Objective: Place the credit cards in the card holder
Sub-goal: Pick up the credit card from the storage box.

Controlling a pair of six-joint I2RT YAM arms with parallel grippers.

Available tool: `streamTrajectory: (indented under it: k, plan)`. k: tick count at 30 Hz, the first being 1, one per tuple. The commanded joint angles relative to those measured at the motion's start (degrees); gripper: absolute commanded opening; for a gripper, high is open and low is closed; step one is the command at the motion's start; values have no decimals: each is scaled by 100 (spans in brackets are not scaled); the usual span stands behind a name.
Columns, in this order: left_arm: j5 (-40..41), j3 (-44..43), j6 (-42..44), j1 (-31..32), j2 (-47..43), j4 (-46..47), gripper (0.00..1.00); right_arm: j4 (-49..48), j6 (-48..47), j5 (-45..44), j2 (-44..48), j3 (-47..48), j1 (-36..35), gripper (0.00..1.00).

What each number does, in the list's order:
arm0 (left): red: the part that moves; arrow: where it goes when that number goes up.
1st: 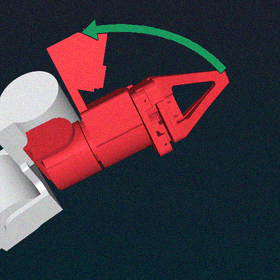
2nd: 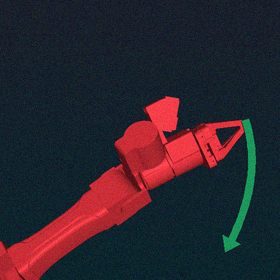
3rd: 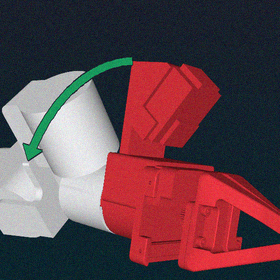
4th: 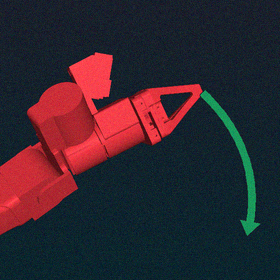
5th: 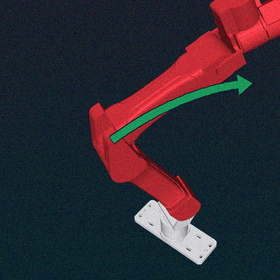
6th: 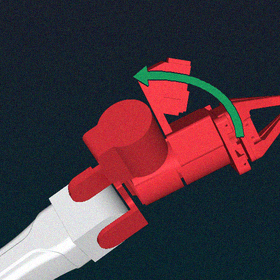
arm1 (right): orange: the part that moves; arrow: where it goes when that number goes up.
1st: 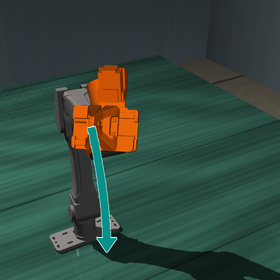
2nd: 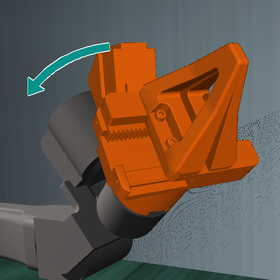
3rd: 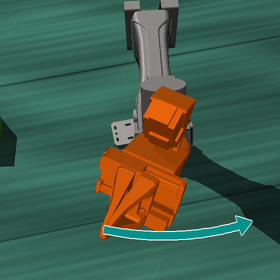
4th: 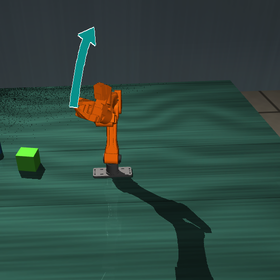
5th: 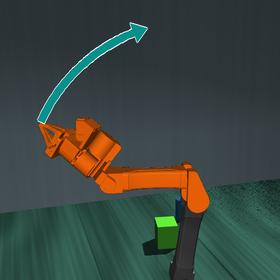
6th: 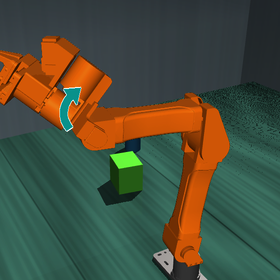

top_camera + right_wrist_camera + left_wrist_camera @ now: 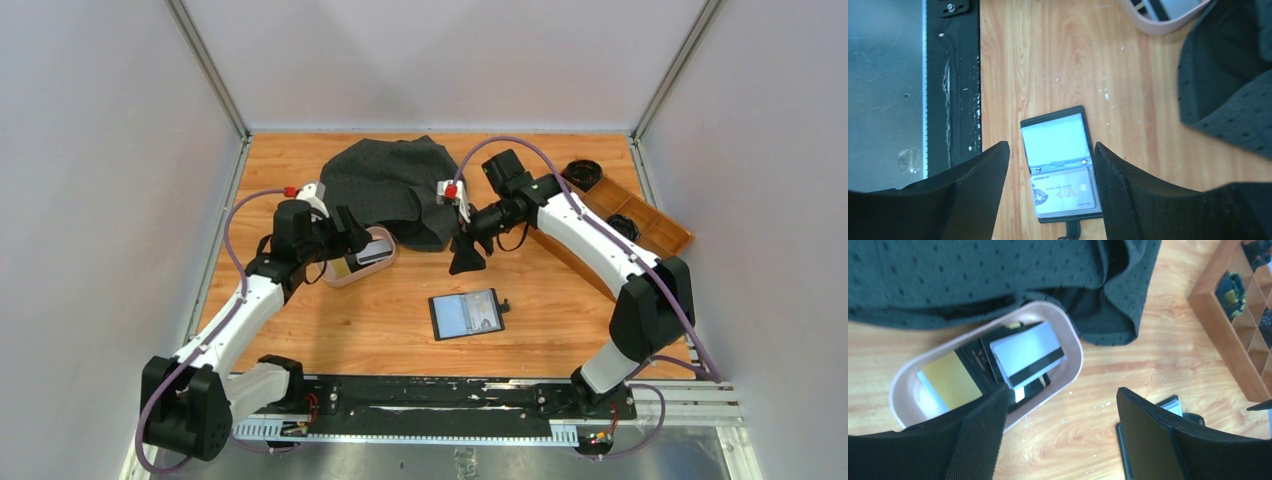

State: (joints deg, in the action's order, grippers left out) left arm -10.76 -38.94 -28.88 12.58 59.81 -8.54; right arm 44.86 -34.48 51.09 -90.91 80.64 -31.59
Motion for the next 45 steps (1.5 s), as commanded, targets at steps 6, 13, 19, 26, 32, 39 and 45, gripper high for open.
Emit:
streamTrajectory:
  k: [6,13,19,26,32,39,45]
  plan:
    - [202,508,-409,-177,727,1012,75,137,-411,1187,28,-568,731,67]
    - [156,435,-32,-340,1328,1084,77,137,-463,1254,15,-620,814,66]
    - [-339,272,77,-379,1769,1191,73,146,-472,1254,-53,-629,847,66]
    - [-455,178,171,-421,2204,1227,67,148,-480,1254,-60,-637,858,66]
    - [-681,155,136,-432,2385,1313,66,146,-496,1254,-58,-646,866,66]
    - [-1157,184,-157,-449,2670,1658,64,147,-498,1259,-44,-655,878,66]
    - [-1533,265,-543,-465,2673,2074,63,155,-516,1280,-32,-664,901,65]
